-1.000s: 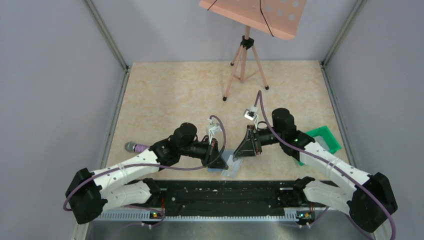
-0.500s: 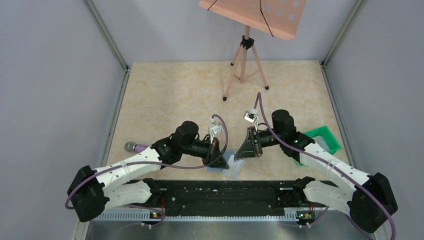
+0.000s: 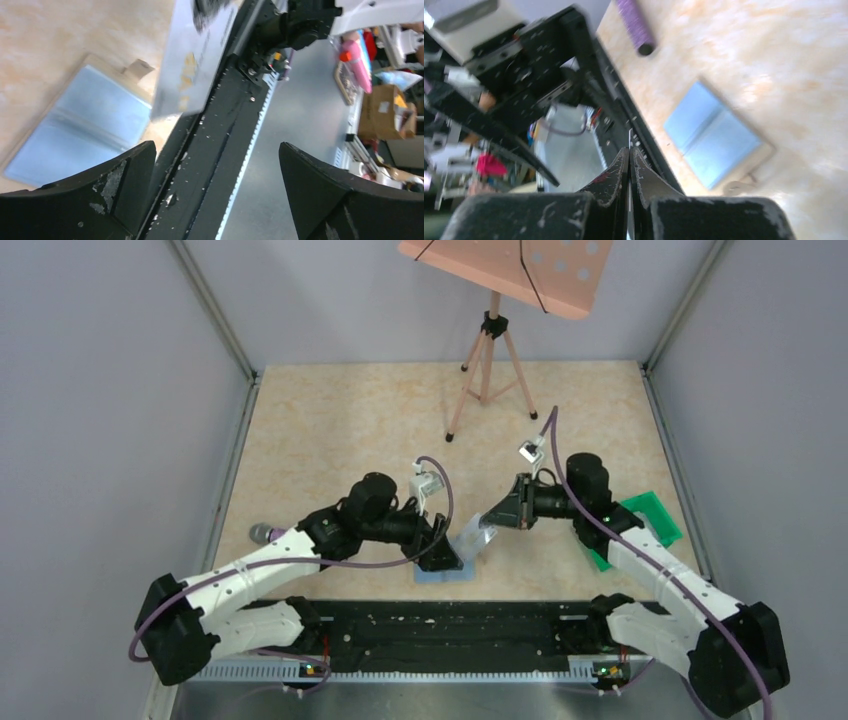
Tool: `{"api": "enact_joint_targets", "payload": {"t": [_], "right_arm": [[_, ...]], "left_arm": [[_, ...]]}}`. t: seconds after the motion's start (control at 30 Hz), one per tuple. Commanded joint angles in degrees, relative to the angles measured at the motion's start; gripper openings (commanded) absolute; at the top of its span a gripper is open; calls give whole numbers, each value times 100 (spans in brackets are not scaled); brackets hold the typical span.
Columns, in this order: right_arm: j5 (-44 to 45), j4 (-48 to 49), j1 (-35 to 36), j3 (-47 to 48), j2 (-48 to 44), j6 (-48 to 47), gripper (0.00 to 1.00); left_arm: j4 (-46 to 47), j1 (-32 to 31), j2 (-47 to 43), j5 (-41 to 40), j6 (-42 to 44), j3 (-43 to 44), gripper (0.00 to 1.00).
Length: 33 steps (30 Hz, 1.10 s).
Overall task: Take the credit cards out of the card holder
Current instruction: Remove the credit card from the card holder, then place the credit card in the storage box.
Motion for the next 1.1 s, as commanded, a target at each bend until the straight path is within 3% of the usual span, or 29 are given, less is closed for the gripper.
{"api": "enact_joint_targets", "payload": {"t": [0.0,0.2,0.37,0.53,0.8,1.07], "right_arm": [[725,-70,-825,-57,-293,369,0],[2312,-1443,-1898,200,-1025,267,0],[3744,-2171,-2484,403,-1629,347,0],[5809,-3168,-2754,908,-2119,285,0],[7921,-3985,-2793,1436,-2410,215,0],[7963,-3850,-2955,1123,-2455,247,0]], "left_arm": [[-612,33,-148,-1050,465,462,99],[-1130,30,-269,-2223,854,769,99],[-1271,33,-531,-3689,971,643,99],[-1369,31,-931,-4855,824,427,99],[-1825,33,-1201,-4887,867,682,99],[-2076,30,-1281,-4752,1337,658,99]]}}
